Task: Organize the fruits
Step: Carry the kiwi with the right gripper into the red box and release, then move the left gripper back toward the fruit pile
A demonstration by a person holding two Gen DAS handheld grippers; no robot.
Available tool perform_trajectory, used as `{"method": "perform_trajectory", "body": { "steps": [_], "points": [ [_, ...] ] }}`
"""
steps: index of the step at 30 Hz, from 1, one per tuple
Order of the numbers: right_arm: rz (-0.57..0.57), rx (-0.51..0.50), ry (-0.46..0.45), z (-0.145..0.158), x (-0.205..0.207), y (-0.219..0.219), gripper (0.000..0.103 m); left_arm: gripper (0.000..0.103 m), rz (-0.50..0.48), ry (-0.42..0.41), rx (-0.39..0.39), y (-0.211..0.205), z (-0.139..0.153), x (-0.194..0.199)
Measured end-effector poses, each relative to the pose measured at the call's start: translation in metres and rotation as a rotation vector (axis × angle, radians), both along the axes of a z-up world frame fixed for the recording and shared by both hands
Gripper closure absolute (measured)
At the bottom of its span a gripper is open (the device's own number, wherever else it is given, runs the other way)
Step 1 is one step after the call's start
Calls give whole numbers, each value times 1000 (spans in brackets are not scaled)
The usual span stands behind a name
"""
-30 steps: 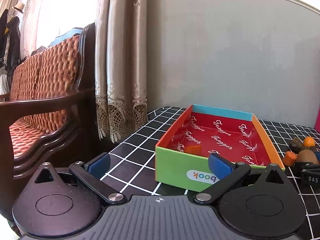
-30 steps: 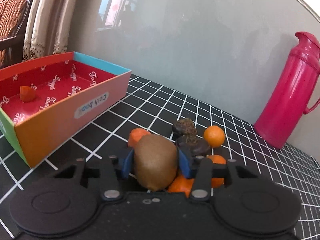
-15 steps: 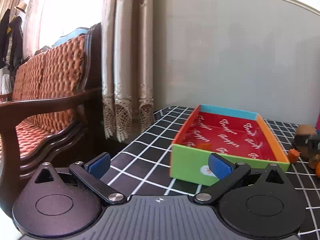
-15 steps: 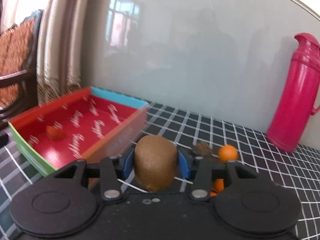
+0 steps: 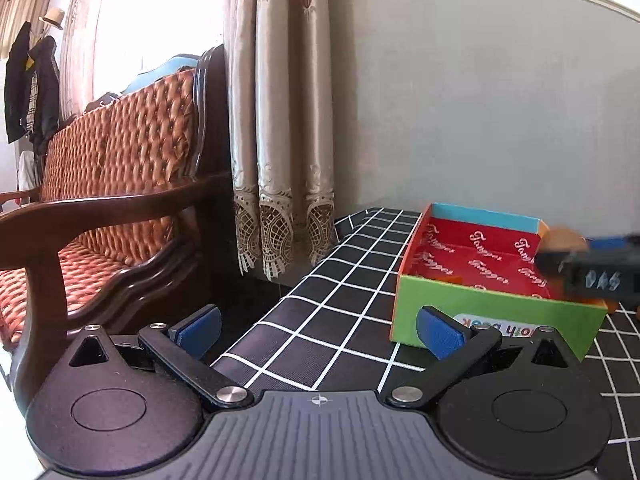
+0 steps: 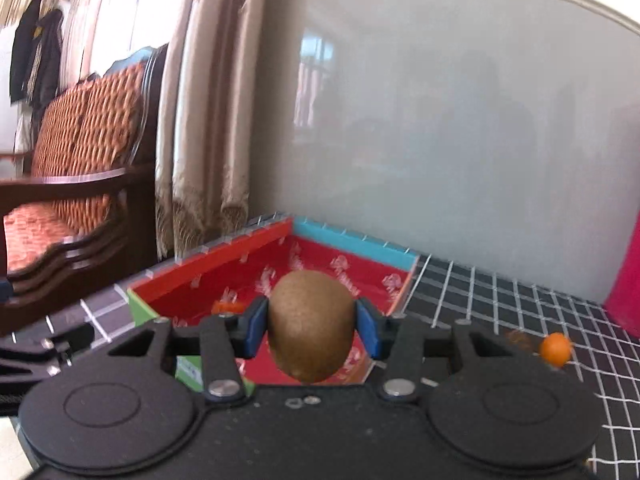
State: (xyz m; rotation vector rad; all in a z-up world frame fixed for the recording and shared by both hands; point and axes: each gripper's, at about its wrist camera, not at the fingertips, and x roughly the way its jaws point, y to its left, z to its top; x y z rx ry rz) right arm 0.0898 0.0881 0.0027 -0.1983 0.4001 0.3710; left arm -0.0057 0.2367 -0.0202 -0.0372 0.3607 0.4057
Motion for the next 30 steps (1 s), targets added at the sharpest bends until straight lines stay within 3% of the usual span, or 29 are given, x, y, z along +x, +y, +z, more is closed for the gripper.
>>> {"method": "perform_trajectory", "body": {
  "steps": [2, 3, 5, 14, 18, 23, 30],
  "points": [
    [-16, 3, -27, 2, -4, -3, 53, 0, -5, 1, 3, -3, 0, 1],
    [-26, -2, -49, 4, -8, -5, 41, 0, -10, 2, 4, -4, 0, 2],
    [-37, 7, -87, 8, -16, -11, 31, 0, -18, -2, 5, -7, 1, 2],
    [-83, -14, -85, 12, -21, -41, 34, 0, -68, -38, -1, -31, 12, 7],
    [-118, -53, -117, 16, -29, -61, 29, 0, -108, -50, 4, -48, 17, 10],
    [-198, -79, -153, 24, -35, -98, 23, 0, -177, -64, -2, -76, 22, 15],
    [-335, -54, -133, 31, -39, -162, 23, 0, -274, -70, 13, -120, 26, 22]
  ]
}}
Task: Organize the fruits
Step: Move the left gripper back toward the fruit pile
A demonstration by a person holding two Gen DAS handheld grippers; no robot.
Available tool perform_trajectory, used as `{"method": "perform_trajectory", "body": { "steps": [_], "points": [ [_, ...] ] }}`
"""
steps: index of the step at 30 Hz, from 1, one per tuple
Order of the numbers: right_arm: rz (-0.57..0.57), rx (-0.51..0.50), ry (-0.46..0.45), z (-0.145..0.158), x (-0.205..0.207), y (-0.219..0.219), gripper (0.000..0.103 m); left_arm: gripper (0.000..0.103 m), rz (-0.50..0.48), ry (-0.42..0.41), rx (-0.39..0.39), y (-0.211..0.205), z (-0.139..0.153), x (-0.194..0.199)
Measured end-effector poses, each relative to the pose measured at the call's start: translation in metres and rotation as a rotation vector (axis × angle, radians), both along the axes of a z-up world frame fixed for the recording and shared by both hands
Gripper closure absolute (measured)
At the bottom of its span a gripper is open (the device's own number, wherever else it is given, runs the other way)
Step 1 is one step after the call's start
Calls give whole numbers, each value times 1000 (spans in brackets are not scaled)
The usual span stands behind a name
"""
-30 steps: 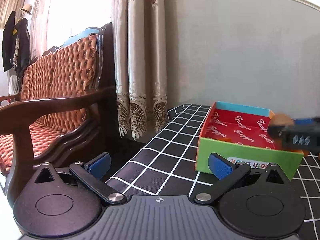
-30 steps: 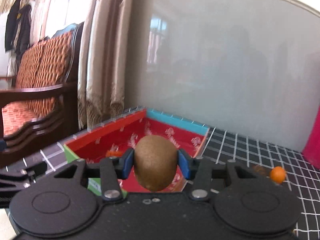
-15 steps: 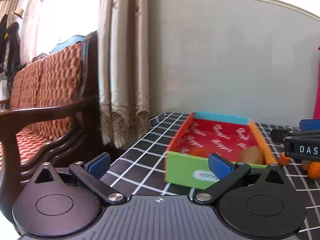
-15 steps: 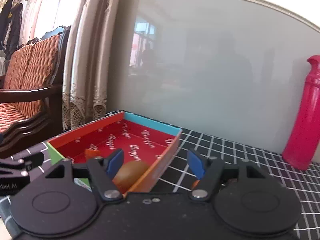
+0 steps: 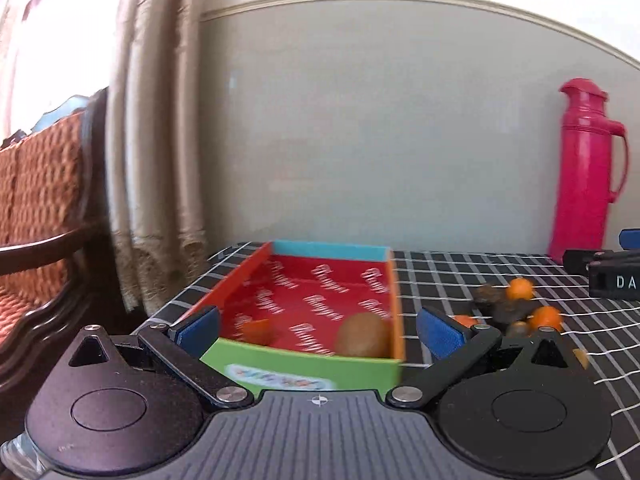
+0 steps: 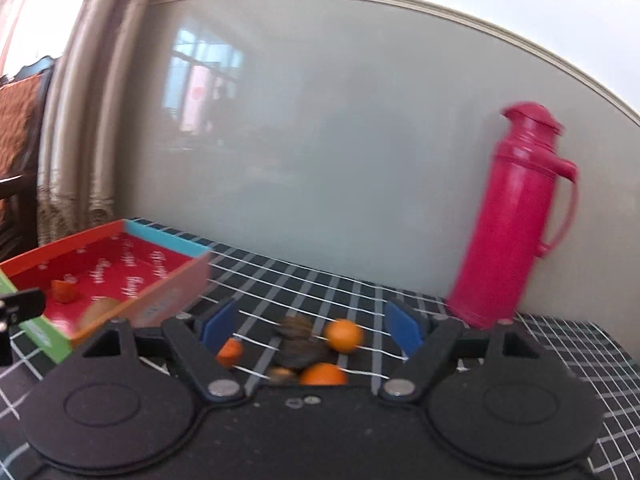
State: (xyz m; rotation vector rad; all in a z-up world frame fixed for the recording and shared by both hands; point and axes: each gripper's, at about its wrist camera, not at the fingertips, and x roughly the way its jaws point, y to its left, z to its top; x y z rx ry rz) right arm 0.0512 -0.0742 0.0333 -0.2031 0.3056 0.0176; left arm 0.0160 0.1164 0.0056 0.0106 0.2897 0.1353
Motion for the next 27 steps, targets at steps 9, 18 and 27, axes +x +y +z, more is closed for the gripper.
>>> {"method": "perform_trajectory", "body": {
  "steps": [9, 18, 27],
  "points": [
    [-104, 48, 1, 2, -6, -59, 21, 0, -67, 6, 11, -39, 2, 9],
    [-164, 56, 12, 1, -9, -91, 21, 0, -144, 27, 16, -78, -2, 16],
    [-214, 67, 24, -5, -14, -119, 21, 0, -208, 73, 16, -111, -10, 28]
  ]
}}
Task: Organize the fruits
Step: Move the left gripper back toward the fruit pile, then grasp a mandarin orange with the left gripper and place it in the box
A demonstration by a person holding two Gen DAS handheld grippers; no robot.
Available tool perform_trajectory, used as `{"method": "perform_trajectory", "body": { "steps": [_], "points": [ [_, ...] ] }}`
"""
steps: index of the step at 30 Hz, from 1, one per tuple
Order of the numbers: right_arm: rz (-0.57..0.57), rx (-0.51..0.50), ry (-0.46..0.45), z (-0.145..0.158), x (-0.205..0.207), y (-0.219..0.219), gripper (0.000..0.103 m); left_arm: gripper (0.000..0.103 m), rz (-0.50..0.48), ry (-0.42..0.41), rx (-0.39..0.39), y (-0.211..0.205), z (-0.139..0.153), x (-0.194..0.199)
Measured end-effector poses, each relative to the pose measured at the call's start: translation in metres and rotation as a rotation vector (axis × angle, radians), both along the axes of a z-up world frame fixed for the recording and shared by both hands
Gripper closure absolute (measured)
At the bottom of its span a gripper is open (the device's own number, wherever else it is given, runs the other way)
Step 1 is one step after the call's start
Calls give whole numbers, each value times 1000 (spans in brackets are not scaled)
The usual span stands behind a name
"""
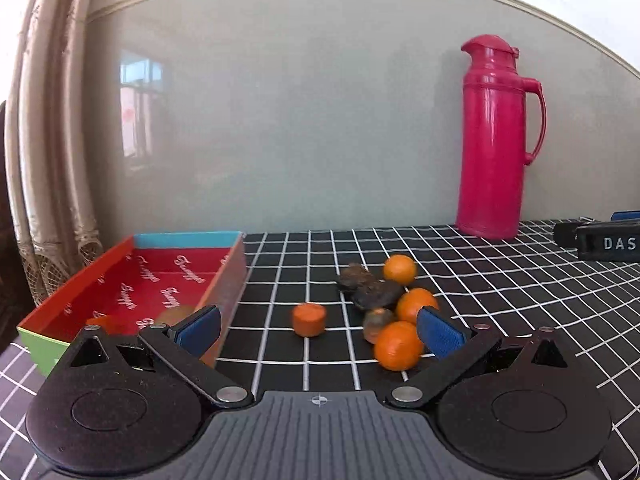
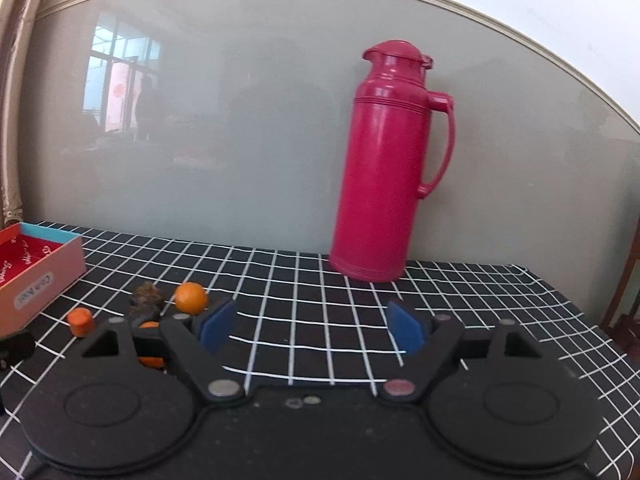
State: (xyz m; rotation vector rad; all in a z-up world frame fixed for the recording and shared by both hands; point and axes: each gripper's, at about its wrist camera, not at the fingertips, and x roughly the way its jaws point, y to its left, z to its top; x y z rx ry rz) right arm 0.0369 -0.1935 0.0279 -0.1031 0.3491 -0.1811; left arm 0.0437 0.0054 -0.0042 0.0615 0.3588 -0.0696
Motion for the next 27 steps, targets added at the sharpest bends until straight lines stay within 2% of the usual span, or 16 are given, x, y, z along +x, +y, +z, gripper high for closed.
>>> {"method": "perform_trajectory", "body": {
  "steps": [8, 14, 16, 18, 20, 21, 22, 23, 27],
  "points": [
    [-36, 8, 5, -5, -2, -21, 21, 0, -35, 25, 14, -22, -9, 8],
    [-68, 12, 43, -20, 5, -35, 21, 0, -49, 44, 11, -35, -16, 17],
    [-71, 19, 16, -22, 4, -39, 20, 0, -48, 48, 3, -38, -17, 20],
    [-85, 16, 51, -26, 9, -42, 20, 0, -51, 60, -6, -43, -18, 26],
    [-83, 33, 24, -25, 6, -46, 19, 1, -41, 77, 2, -49, -21, 33],
    [-87, 30, 17, -25, 6, -47, 18, 5, -40, 81, 1, -51, -21, 36],
    [-91, 30, 26, -28, 8, -48, 18, 19, -36, 83, -1, -53, -22, 38],
    [-92, 32, 39, -29, 10, -50, 18, 23, -34, 97, -5, -54, -22, 42],
    [-98, 26, 31, -30, 12, -57, 18, 24, -19, 146, -14, -56, -30, 55]
  ]
}}
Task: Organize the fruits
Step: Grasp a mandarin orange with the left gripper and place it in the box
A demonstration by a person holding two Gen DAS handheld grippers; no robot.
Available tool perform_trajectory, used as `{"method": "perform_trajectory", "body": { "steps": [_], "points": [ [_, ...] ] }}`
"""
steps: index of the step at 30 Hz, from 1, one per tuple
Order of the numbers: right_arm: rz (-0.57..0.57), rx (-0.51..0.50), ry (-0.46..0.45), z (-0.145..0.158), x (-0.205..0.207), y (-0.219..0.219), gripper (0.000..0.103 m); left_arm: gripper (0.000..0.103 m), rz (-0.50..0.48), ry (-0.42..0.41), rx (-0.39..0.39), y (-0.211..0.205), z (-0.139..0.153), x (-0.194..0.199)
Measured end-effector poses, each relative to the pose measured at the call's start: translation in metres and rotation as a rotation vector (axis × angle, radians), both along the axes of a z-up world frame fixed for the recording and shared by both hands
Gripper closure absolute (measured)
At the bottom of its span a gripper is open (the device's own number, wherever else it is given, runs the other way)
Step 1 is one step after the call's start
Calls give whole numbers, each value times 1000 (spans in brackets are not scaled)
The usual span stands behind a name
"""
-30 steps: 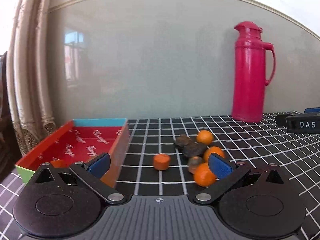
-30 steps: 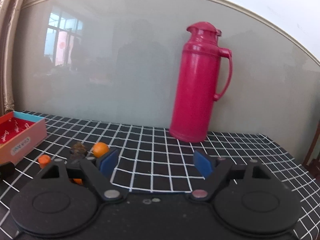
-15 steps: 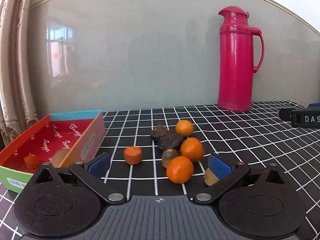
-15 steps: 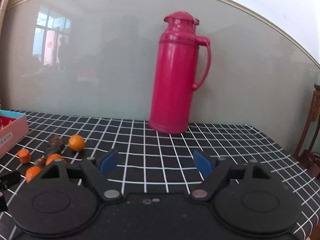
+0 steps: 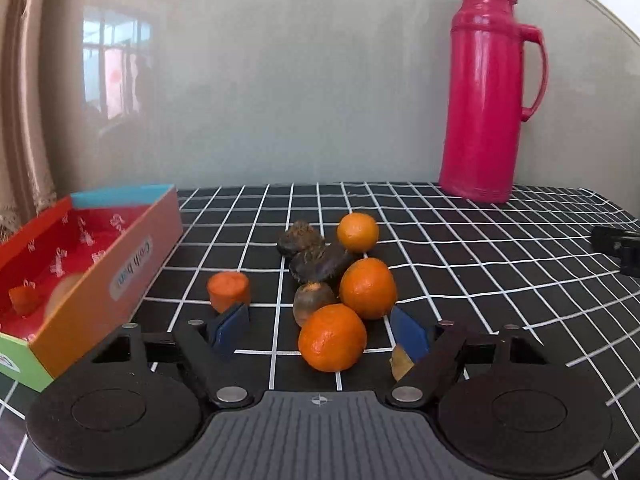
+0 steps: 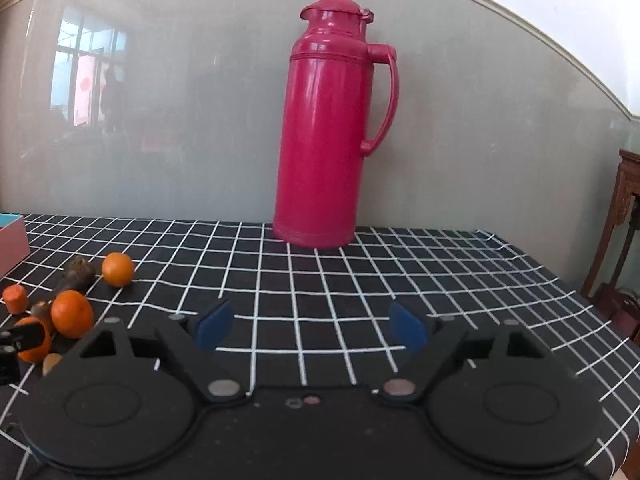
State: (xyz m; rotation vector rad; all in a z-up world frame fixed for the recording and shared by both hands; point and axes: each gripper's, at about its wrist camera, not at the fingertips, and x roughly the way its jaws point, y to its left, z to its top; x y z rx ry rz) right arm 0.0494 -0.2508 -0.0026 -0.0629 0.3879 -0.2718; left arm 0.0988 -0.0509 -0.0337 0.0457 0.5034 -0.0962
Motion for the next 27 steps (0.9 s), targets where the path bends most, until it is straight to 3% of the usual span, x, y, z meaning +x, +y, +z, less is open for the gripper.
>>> {"method": "perform_trajectory", "body": {
  "steps": [3, 8, 10, 14, 27],
  "points": [
    [-8, 9, 0, -1, 0, -6, 18, 24, -2, 21, -6, -3, -3, 7],
    [-16, 9, 2, -2, 1, -13, 18, 52, -5, 72, 1, -6, -8, 16],
    [-19, 13, 3, -2, 2, -15, 18, 59, -11, 104, -4, -6, -10, 20],
    [-26, 25, 20, -5, 8, -17, 18, 63, -21, 120, -4, -8, -13, 22],
    [25, 19, 47, -7, 23, 22, 18, 64, 10, 2, 7, 23, 9, -4]
  ]
}}
